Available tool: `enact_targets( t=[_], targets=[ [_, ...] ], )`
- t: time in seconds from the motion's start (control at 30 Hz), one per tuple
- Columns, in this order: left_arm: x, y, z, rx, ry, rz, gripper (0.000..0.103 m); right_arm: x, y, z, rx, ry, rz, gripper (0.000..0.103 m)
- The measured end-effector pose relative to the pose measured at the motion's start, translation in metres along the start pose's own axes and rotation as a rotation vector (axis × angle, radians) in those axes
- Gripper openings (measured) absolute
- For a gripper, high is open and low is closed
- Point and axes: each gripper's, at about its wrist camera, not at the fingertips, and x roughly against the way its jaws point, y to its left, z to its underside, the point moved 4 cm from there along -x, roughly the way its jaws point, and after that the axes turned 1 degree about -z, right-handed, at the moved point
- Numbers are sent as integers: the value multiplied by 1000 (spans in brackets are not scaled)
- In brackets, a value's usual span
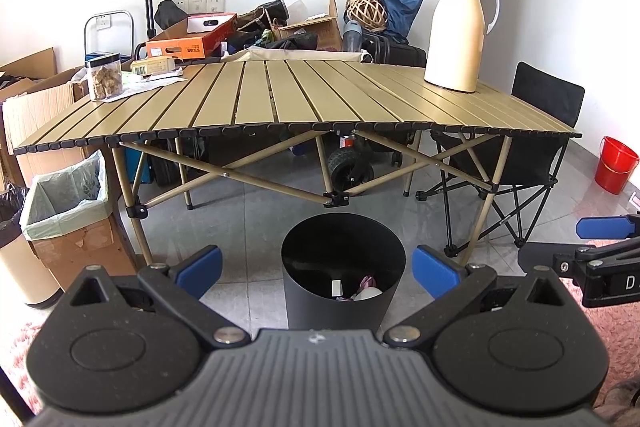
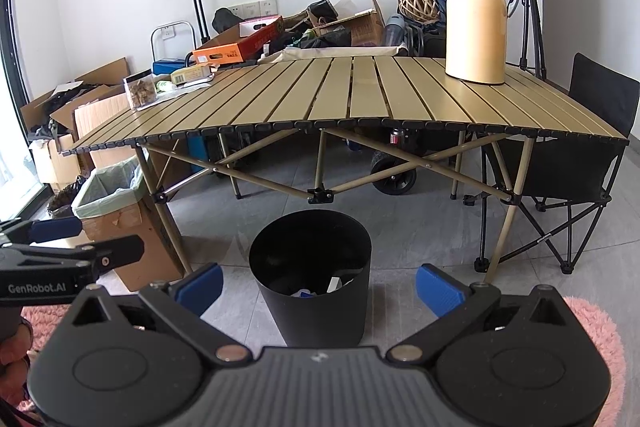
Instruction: Collect trash
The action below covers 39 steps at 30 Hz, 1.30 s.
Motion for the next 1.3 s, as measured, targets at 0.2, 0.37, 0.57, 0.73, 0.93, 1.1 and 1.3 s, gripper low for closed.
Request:
enact_targets(
  t=[0.2, 0.37, 0.57, 0.73, 0.93, 1.1, 1.3],
  targets=[
    [1, 0, -1, 0, -2, 0, 103, 0, 0, 0, -2, -1, 2, 103],
    [1, 1, -2, 0, -3, 1, 103, 1, 0, 0, -3, -1, 3, 103],
    [1, 0, -1, -1, -3, 0, 103, 1, -3, 0, -5, -1, 5, 103],
    [1, 0, -1, -1, -5, -1, 103, 1, -3, 0, -8, 1, 6, 103],
    [1, 0, -6, -5, -7, -2, 103, 2, -4, -1, -8, -1, 7, 103],
    [2, 0, -9, -6, -10, -2, 103, 2, -4, -2, -6, -1, 7, 103],
    [2, 0, -10, -11, -13, -2, 103, 2, -4, -3, -5, -1, 9, 103]
  ],
)
